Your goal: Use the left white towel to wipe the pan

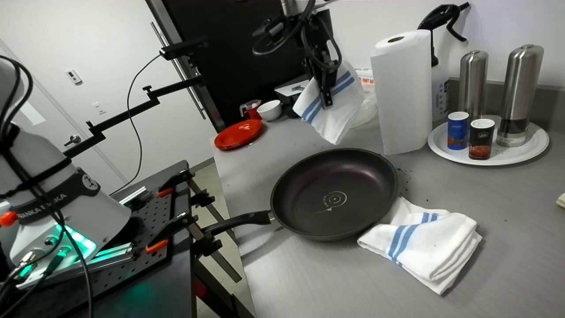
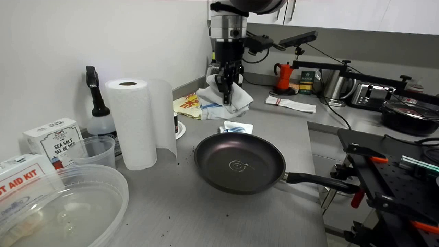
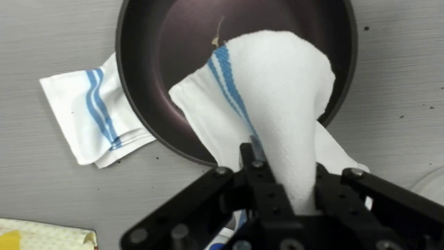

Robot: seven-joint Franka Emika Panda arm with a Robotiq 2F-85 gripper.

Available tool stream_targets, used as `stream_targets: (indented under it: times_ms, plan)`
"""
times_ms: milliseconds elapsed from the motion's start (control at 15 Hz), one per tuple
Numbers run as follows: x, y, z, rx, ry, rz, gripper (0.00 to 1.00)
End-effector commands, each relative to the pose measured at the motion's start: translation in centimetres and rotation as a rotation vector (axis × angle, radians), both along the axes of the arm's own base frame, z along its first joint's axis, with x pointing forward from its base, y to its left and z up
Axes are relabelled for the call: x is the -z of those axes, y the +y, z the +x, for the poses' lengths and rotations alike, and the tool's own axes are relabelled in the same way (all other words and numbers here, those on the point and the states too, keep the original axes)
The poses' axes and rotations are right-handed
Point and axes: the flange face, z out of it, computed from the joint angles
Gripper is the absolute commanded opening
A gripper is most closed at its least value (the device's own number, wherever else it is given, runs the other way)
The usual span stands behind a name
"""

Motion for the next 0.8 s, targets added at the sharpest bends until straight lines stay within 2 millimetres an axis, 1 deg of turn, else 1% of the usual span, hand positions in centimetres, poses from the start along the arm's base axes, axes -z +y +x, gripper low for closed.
stream_targets:
  times_ms: [0, 133, 267, 533, 733]
  plan:
    - [1.6, -1.8, -1.2, -0.008, -0.006, -0.088, 0.04]
    - [3.0, -2.7, -2.0, -0.004, 0.008, -0.121, 0.04]
    - [4.4, -3.0, -2.8, 0.006, 0.03, -0.14, 0.04]
    - [7.1, -2.8, -3.7, 0.001, 0.039, -0.179, 0.04]
    - [9.4, -2.6, -3.5, -0.004, -0.008, -0.209, 0.04]
